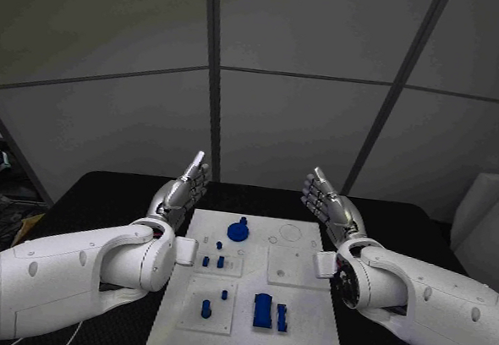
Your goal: Assemble the parts on the task board
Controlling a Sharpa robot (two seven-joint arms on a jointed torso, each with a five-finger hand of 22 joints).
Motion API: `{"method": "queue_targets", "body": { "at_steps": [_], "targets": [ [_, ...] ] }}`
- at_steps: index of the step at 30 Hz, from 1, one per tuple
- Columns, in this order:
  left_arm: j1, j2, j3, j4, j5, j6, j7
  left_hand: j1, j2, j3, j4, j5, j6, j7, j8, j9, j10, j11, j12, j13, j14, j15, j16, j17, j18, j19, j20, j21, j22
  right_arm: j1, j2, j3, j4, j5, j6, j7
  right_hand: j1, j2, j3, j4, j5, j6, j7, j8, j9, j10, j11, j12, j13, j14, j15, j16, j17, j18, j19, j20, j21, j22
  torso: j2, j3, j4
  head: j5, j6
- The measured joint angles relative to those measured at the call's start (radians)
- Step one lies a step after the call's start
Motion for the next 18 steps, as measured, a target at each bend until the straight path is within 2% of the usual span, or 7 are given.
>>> {"method": "queue_targets", "body": {
  "at_steps": [1, 2, 3, 6, 8, 12, 18],
  "targets": [
    [0.001, -0.001, -0.001, 0.008, -0.006, -0.019, 0.001, -0.018, 0.000, -0.002, 0.000, 0.000, -0.012, 0.000, 0.000, -0.001, -0.013, -0.002, -0.001, 0.000, -0.011, -0.002, -0.003, 0.000, 0.000, -0.008, -0.009, 0.000, -0.006, 0.001, -0.010, -0.001, 0.022, 0.011, -0.023, 0.005, -0.017, 0.000, -0.005, 0.000, -0.004, -0.012, -0.003, -0.002, 0.000, -0.014, -0.001, 0.000, 0.000, -0.014, 0.000, 0.000, -0.001, -0.001, -0.014, -0.005, -0.005, 0.000, 0.000, 0.0000, 0.0003, 0.000, 0.000],
    [0.002, -0.002, -0.001, 0.012, -0.009, -0.031, 0.001, -0.036, 0.000, -0.002, 0.000, 0.000, -0.024, -0.001, 0.000, -0.001, -0.025, -0.004, -0.001, 0.000, -0.021, -0.004, -0.003, 0.000, 0.000, -0.014, -0.020, 0.000, -0.012, 0.002, -0.016, -0.001, 0.036, 0.019, -0.039, 0.009, -0.033, 0.000, -0.008, -0.001, -0.005, -0.024, -0.006, -0.002, 0.000, -0.027, -0.002, 0.000, 0.000, -0.028, -0.001, 0.000, -0.001, -0.017, -0.026, -0.010, -0.006, 0.000, 0.000, 0.0001, 0.0005, 0.000, 0.000],
    [0.003, -0.003, -0.001, 0.015, -0.012, -0.041, 0.002, -0.052, 0.000, -0.008, 0.000, 0.000, -0.035, -0.002, 0.000, -0.001, -0.036, -0.006, -0.001, 0.000, -0.030, -0.006, -0.003, 0.000, 0.000, -0.018, -0.030, 0.000, -0.017, 0.003, -0.021, -0.002, 0.047, 0.026, -0.054, 0.013, -0.048, 0.000, -0.012, -0.002, -0.005, -0.036, -0.008, -0.002, 0.000, -0.040, -0.002, 0.000, 0.000, -0.041, -0.001, 0.000, -0.002, -0.024, -0.038, -0.015, -0.009, -0.001, 0.000, 0.0001, 0.0006, 0.000, 0.000],
    [0.003, -0.003, -0.001, 0.017, -0.021, -0.066, 0.003, -0.103, 0.000, -0.011, 0.000, 0.000, -0.072, -0.003, 0.000, -0.001, -0.071, -0.010, -0.001, 0.000, -0.060, -0.010, -0.004, 0.000, 0.000, -0.038, -0.050, 0.000, -0.028, 0.004, -0.032, -0.003, 0.074, 0.046, -0.094, 0.023, -0.094, 0.000, -0.027, -0.001, -0.010, -0.070, -0.013, -0.002, 0.000, -0.078, -0.004, 0.000, 0.000, -0.080, -0.002, 0.000, -0.002, -0.024, -0.075, -0.023, -0.009, -0.002, 0.001, 0.0001, 0.0008, 0.000, 0.000],
    [0.003, -0.003, -0.001, 0.017, -0.024, -0.075, 0.003, -0.130, 0.001, -0.016, 0.000, 0.000, -0.090, -0.003, 0.000, -0.001, -0.090, -0.011, -0.001, 0.000, -0.076, -0.011, -0.004, 0.000, 0.000, -0.048, -0.060, 0.000, -0.033, 0.005, -0.034, -0.003, 0.080, 0.055, -0.111, 0.028, -0.122, 0.000, -0.051, -0.001, -0.010, -0.092, -0.015, -0.002, 0.000, -0.101, -0.005, 0.000, 0.000, -0.104, -0.002, 0.000, -0.002, -0.039, -0.097, -0.027, -0.013, -0.002, 0.001, 0.0001, 0.0010, 0.000, 0.000],
    [0.003, -0.003, -0.001, 0.017, -0.029, -0.089, 0.004, -0.180, 0.000, -0.016, 0.000, -0.004, -0.124, -0.004, 0.000, -0.001, -0.124, -0.013, -0.001, 0.000, -0.104, -0.013, -0.004, 0.000, 0.000, -0.072, -0.075, 0.000, -0.038, 0.005, -0.034, -0.003, 0.081, 0.068, -0.134, 0.035, -0.171, 0.001, -0.083, 0.000, -0.013, -0.129, -0.018, -0.002, 0.000, -0.141, -0.006, -0.004, 0.000, -0.146, -0.003, 0.000, -0.003, -0.039, -0.135, -0.032, -0.013, -0.003, 0.001, 0.0001, 0.0011, 0.000, 0.000],
    [0.003, -0.003, -0.001, 0.017, -0.033, -0.100, 0.004, -0.234, 0.002, -0.021, 0.000, -0.004, -0.163, -0.005, 0.000, -0.001, -0.160, -0.016, -0.001, 0.000, -0.133, -0.012, -0.004, 0.000, 0.000, -0.118, -0.083, 0.000, -0.040, 0.005, -0.035, -0.003, 0.082, 0.079, -0.151, 0.040, -0.223, 0.001, -0.098, 0.000, -0.014, -0.168, -0.019, -0.002, 0.000, -0.184, -0.007, -0.004, 0.000, -0.191, -0.002, 0.000, -0.003, -0.039, -0.176, -0.036, -0.013, -0.003, 0.001, 0.0001, 0.0011, 0.000, 0.000]
  ]
}}
